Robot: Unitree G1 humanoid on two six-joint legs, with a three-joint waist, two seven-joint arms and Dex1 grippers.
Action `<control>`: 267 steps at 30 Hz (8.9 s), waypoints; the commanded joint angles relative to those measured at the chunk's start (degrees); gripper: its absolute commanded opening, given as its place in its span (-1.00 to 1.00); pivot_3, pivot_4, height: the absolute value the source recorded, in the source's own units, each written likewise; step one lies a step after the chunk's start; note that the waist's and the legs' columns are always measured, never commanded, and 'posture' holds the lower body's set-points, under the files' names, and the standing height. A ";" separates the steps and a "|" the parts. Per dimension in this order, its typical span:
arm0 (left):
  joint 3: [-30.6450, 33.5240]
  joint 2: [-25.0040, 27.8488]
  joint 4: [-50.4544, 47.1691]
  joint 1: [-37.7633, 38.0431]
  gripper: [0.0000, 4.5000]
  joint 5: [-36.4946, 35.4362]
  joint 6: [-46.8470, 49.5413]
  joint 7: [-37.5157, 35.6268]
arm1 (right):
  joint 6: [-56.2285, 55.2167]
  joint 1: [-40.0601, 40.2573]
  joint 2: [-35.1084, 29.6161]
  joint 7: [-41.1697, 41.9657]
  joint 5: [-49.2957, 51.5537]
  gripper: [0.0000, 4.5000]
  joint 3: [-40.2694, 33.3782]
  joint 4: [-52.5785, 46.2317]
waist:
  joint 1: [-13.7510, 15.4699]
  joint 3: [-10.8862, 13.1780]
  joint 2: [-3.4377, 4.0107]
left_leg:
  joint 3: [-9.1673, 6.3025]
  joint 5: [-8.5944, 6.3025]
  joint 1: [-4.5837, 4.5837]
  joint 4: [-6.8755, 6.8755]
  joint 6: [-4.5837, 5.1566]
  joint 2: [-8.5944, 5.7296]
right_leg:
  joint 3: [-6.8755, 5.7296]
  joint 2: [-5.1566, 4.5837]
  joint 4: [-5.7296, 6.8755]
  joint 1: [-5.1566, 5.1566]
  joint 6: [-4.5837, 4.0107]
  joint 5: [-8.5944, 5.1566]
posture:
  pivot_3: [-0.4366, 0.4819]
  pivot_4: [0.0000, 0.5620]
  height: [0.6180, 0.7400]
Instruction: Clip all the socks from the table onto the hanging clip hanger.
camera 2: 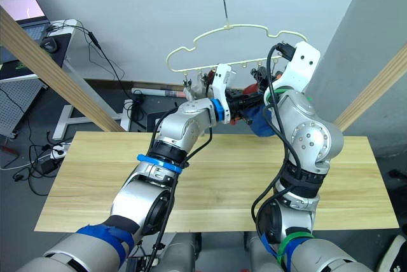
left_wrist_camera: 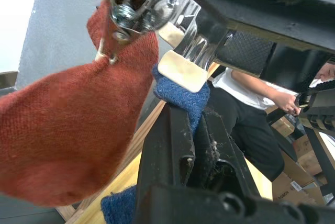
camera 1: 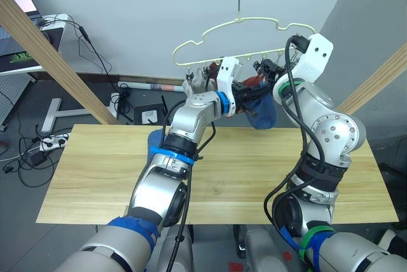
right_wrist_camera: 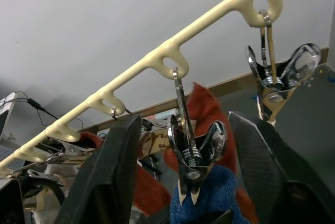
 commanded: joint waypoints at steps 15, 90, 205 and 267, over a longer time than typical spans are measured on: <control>-2.92 3.79 -15.24 6.32 0.85 -1.80 6.66 -4.04 | 7.95 6.52 -2.07 4.07 2.15 0.15 4.04 -9.93 | -0.45 0.00 0.01 | 0.00 0.00 0.00 -0.05 0.00 0.01 | 0.01 0.00 -0.01 -0.02 0.00 0.00 | -0.12 -0.13 1.00; 4.80 34.74 -39.70 12.91 0.85 -14.58 11.99 -14.55 | -18.31 8.49 -13.05 15.89 -16.69 0.15 11.77 6.44 | 0.35 0.00 0.01 | 0.00 0.02 0.03 0.01 -0.03 0.04 | 0.01 0.00 0.09 -0.01 -0.01 0.00 | 0.17 -0.11 1.00; -0.33 33.13 -0.42 25.68 0.93 11.79 -6.78 4.34 | -16.39 0.49 -11.36 13.22 -16.47 -1.00 11.98 11.68 | 0.90 0.01 0.04 | 0.03 0.01 0.03 -0.03 -0.01 0.05 | 0.01 0.00 0.09 -0.06 -0.01 0.01 | 0.18 -0.07 1.00; -7.93 3.37 -11.96 6.62 -0.98 3.42 5.46 -3.38 | -7.63 -2.92 -6.91 10.94 -13.17 -1.00 7.96 7.06 | 0.27 0.00 0.06 | 0.07 0.07 -0.01 -0.05 0.08 -0.03 | 0.05 -0.03 0.00 -0.03 -0.02 0.01 | -0.02 -0.12 1.00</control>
